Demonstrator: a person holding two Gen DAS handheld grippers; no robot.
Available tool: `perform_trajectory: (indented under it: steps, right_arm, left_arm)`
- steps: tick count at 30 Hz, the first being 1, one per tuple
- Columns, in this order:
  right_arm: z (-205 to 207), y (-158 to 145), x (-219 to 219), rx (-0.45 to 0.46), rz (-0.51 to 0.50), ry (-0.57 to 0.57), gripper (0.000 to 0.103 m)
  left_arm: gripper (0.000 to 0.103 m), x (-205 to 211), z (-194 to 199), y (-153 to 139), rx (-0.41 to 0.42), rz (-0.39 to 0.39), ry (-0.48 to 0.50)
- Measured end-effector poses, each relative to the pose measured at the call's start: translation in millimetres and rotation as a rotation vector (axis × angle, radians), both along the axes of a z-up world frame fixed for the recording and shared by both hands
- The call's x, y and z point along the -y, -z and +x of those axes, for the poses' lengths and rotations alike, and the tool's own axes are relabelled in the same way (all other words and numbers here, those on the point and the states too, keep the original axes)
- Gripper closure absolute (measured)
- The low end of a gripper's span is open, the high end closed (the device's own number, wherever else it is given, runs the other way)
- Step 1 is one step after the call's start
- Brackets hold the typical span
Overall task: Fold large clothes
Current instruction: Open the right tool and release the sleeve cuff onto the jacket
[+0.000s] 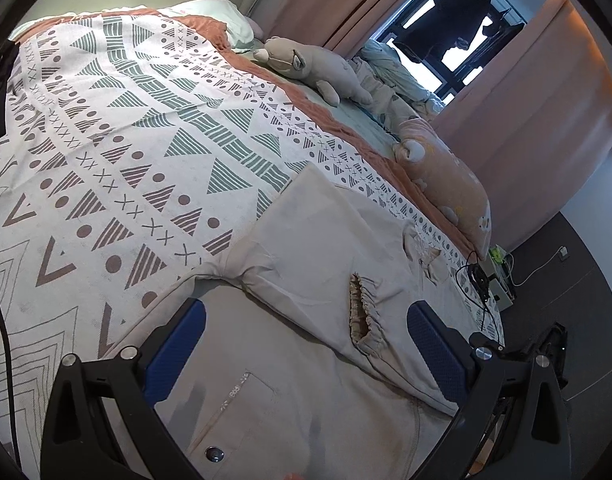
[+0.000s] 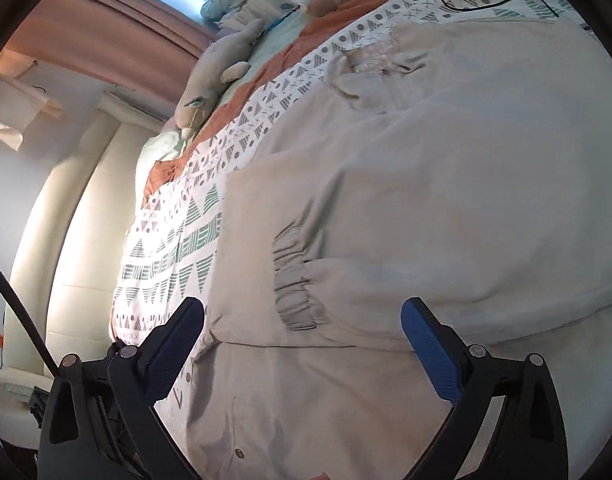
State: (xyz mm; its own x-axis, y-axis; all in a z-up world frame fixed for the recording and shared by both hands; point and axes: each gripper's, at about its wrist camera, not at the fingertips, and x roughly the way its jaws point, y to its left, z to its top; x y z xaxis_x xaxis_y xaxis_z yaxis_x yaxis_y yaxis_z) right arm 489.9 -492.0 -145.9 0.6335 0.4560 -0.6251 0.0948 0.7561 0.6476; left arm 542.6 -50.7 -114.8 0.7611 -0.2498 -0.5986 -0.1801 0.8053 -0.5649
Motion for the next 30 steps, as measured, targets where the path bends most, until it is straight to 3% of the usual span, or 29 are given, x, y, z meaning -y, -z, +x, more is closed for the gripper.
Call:
perform_trajectory:
  steps: [9, 16, 22, 25, 30]
  right_arm:
    - [-80.6, -23.7, 19.8, 0.042, -0.140, 0.064, 0.004]
    - [-161.3, -37.5, 72.0, 0.048, -0.254, 0.161, 0.006]
    - [-218.3, -28.8, 137.1, -0.023, -0.262, 0.274, 0.032]
    - [-239.1, -24.9, 160.6, -0.057, -0.252, 0.310, 0.056]
    - [-258.1, -8.2, 185.9, -0.140, -0.239, 0.332, 0.073]
  left_arm:
    - [0.000, 19.6, -9.2, -5.1, 0.034, 0.042, 0.043]
    - [0.000, 33.6, -26.9, -11.7, 0.061, 0.094, 0.075]
    - [0.000, 24.5, -42.3, -0.4, 0.032, 0.087, 0.059]
    - [0.000, 20.7, -47.8, 6.2, 0.011, 0.086, 0.053]
    - [0.000, 18.5, -66.6, 10.4, -0.002, 0.118, 0.060]
